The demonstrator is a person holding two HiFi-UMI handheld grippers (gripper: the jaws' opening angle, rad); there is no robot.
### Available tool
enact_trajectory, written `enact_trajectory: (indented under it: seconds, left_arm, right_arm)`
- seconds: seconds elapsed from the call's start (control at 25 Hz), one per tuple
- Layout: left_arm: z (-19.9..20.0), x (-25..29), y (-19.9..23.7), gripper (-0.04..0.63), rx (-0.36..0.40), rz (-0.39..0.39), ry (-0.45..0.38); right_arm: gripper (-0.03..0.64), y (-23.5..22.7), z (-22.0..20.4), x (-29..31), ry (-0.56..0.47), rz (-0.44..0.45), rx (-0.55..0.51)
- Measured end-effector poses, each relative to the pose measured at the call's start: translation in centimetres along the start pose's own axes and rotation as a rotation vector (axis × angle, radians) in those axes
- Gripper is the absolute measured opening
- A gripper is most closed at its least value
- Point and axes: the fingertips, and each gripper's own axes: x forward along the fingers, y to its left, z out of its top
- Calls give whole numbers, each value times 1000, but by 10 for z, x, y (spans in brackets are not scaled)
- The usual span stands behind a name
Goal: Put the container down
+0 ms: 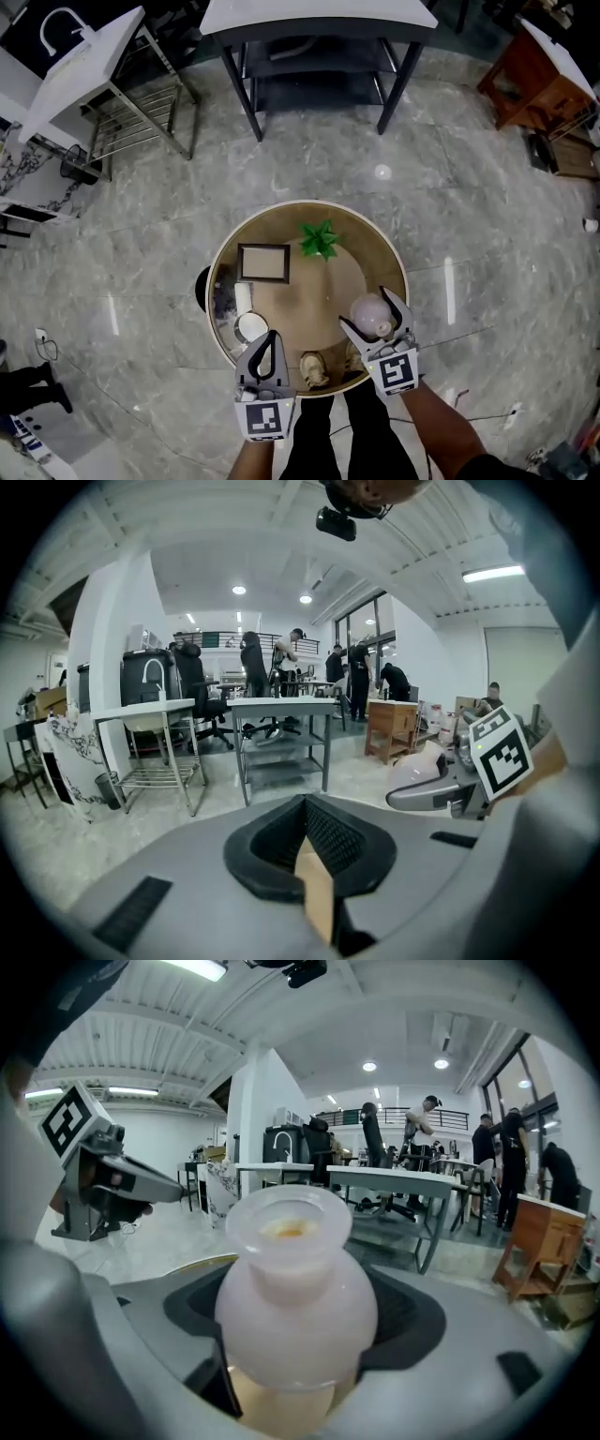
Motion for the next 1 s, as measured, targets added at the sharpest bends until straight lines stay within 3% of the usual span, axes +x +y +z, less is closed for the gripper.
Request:
enact_trajectory:
  seconds: [0.36,0.6,1.0]
  left_arm:
    - [-63,20,17,-6,-68,55,53]
    - [-60,43,20,-6,-39,31,11]
    - [-54,44,16,-6,-37,19,-12]
  right_arm:
    - [405,11,-113,49,129,35,12]
    - [405,11,-157,69,186,51,15]
    - [405,18,-193,75,302,52,20]
